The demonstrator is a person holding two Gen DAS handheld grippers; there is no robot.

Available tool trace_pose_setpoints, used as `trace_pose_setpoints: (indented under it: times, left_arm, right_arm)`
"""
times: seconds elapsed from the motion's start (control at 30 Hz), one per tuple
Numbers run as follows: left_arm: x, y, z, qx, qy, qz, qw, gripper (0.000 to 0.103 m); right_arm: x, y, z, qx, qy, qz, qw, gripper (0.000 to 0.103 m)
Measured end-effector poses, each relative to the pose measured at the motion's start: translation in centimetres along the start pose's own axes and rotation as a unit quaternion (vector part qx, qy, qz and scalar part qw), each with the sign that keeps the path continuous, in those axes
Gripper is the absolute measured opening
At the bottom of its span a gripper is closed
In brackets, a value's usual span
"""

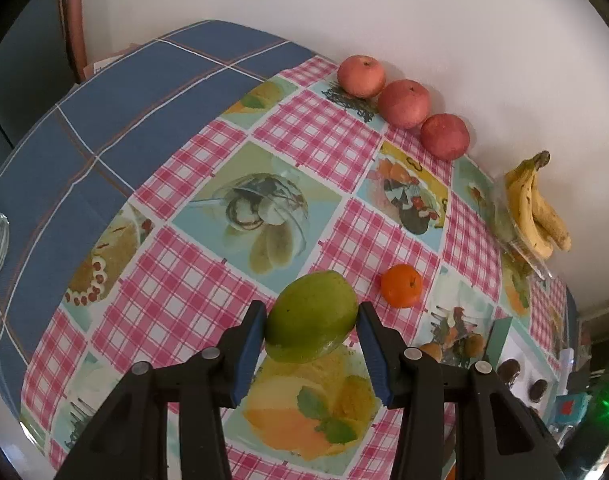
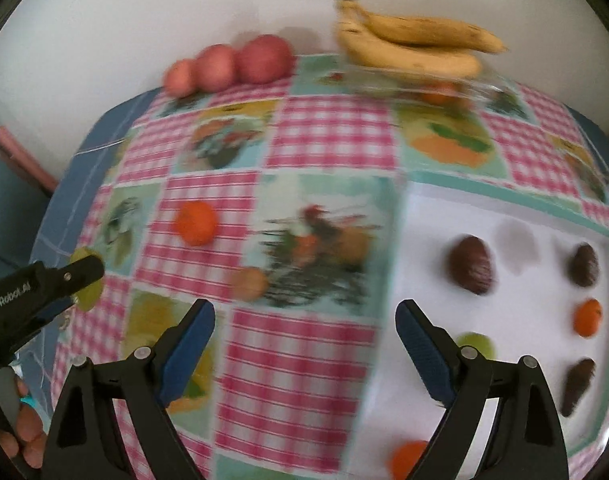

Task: Organize fruits
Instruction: 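Grasp a green pear with the left tool while the right tool grasps a small brown fruit, then carry the pear and brown fruit into the white tray and open both tools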

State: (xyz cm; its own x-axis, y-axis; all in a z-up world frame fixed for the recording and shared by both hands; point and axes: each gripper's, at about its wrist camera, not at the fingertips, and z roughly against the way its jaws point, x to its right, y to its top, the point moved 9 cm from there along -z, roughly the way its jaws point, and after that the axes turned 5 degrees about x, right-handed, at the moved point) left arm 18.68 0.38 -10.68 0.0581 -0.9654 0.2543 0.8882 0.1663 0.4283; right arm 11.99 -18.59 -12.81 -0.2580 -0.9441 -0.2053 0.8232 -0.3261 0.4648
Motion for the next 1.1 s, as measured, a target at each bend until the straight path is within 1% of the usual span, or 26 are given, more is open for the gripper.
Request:
trace_pose_setpoints:
  times: [0.03,0.07,0.1,0.17,0.23,0.27,0.4,0.5,0.6,0.67,0.77,0.93,1.03,1.1]
  left_arm:
    - [0.0,0.0,-0.1,-0.001,-0.001,0.001,1.0,0.049]
    - [-0.1,0.1,-0.2,-0.002,-0.003,0.003,1.0,0.049]
    - [-0.1,0.1,-0.3,-0.004,-0.004,0.004,1.0,0.049]
    - [-0.2,0.1,-0.4,-0.008,-0.007,0.008,0.9999,0.049]
    - [-0.2,0.1,-0.6,-0.01,-0.009,0.01,0.9999,0.049]
    - [-0.2,0.1,-0.7,-0.012,-0.011,0.011,0.9998,0.049]
    - [-0.1,0.0,-1.3,-0.019,-0.015,0.013,0.9996,0.049]
    - [-0.1,-0.1,-1.7,-0.025,-0.016,0.015,0.9994,0.049]
    - [-0.1,-0.1,-1.8,-0.026,-0.016,0.014,0.9994,0.049]
    - [-0.1,-0.1,-1.8,-0.025,-0.015,0.012,0.9995,0.049]
    - [0.1,-0.2,-1.9,-0.025,-0.012,0.008,0.9996,0.049]
    - [1.0,0.0,-1.0,-0.016,-0.018,-0.003,0.9997,0.049]
    - [1.6,0.3,-0.2,-0.005,-0.023,-0.011,0.9997,0.049]
    - [2.0,0.5,0.6,0.001,-0.028,-0.016,0.9995,0.049]
  right_arm:
    - [-0.7,0.1,-0.2,0.002,0.003,0.008,1.0,0.083]
    - [-1.4,0.2,-0.4,0.004,0.004,0.015,1.0,0.071]
    - [-1.9,0.3,-0.7,0.005,0.005,0.02,1.0,0.066]
    - [-2.8,0.5,-1.2,0.005,0.011,0.025,1.0,0.065]
    - [-3.2,0.5,-1.9,0.003,0.013,0.026,1.0,0.06]
    - [-3.3,0.5,-2.3,0.001,0.011,0.027,1.0,0.055]
    - [-3.2,0.2,-3.6,-0.011,0.003,0.028,1.0,0.047]
    - [-2.7,-0.1,-4.5,-0.02,0.004,0.014,1.0,0.043]
    - [-2.7,-0.1,-5.1,-0.021,0.009,0.004,1.0,0.037]
    - [-2.8,0.1,-5.3,-0.019,0.014,-0.001,1.0,0.036]
    - [-3.1,0.3,-5.4,-0.017,0.017,-0.001,1.0,0.027]
    - [-3.4,0.4,-5.2,-0.016,0.02,0.003,1.0,0.027]
    - [-3.7,1.1,-3.6,-0.005,0.03,-0.001,1.0,0.027]
    - [-3.7,1.8,-2.1,0.008,0.027,0.002,1.0,0.027]
